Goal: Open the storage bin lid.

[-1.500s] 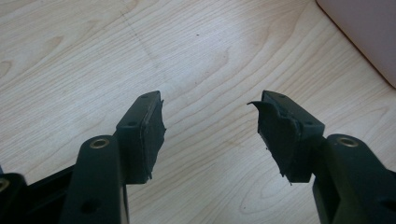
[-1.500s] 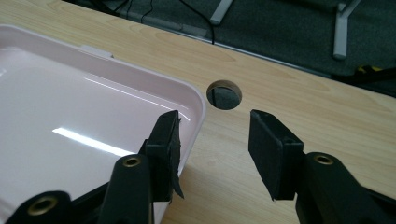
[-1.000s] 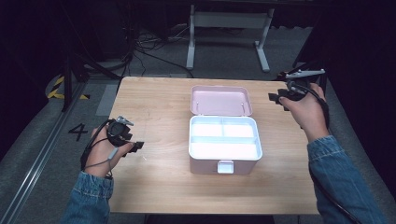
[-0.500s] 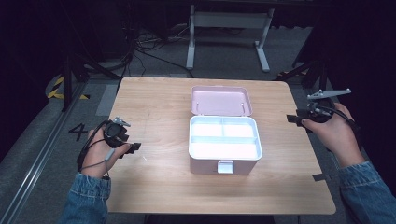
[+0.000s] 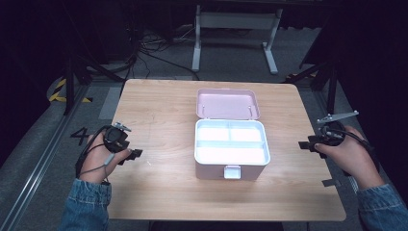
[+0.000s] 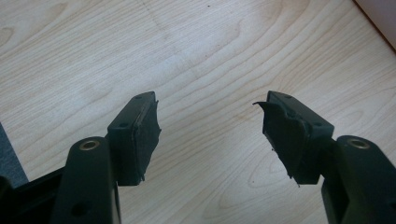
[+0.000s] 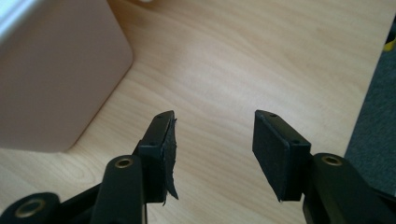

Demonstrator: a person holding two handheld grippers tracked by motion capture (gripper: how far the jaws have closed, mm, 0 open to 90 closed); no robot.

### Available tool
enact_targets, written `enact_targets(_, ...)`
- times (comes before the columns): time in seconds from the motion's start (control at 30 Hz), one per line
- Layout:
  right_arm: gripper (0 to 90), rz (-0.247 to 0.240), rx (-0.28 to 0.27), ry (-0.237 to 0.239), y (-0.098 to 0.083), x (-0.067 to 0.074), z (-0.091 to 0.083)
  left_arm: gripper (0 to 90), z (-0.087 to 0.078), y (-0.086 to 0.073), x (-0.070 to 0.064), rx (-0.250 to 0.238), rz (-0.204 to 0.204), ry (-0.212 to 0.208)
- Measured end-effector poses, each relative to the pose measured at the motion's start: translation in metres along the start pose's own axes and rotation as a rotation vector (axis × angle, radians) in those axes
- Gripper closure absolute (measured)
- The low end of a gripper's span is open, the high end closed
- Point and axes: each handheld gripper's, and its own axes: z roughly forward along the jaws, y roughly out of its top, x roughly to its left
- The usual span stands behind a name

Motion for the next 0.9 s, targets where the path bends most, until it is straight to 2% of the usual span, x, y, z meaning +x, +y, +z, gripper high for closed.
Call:
enact_targets(0.1, 49.9, 0.006, 0.041, 0.009, -0.009, -0.001, 0.008, 36.8, -0.001, -0.002, 0.002, 0.003, -0.005, 0.004)
enact_targets(0.2, 49.0, 0.026, 0.068, 0.039, -0.018, -0.003, 0.017, 36.5, -0.001, -0.002, 0.003, 0.006, -0.012, 0.005)
enact_targets(0.4, 47.8, 0.036, 0.115, 0.063, -0.029, -0.002, 0.030, 35.5, -0.001, -0.003, 0.004, 0.003, -0.014, 0.008)
enact_targets(0.67, 46.5, 0.054, 0.138, 0.102, -0.045, 0.000, 0.050, 34.9, 0.000, -0.002, 0.004, 0.014, -0.006, 0.007)
enact_targets(0.87, 46.3, 0.094, 0.044, 0.127, -0.047, 0.001, 0.055, 33.3, 0.001, -0.002, 0.001, 0.001, 0.006, -0.009)
enact_targets(0.9, 45.9, 0.093, 0.047, 0.122, -0.046, 0.002, 0.055, 33.2, 0.000, -0.001, 0.001, -0.003, 0.009, -0.008)
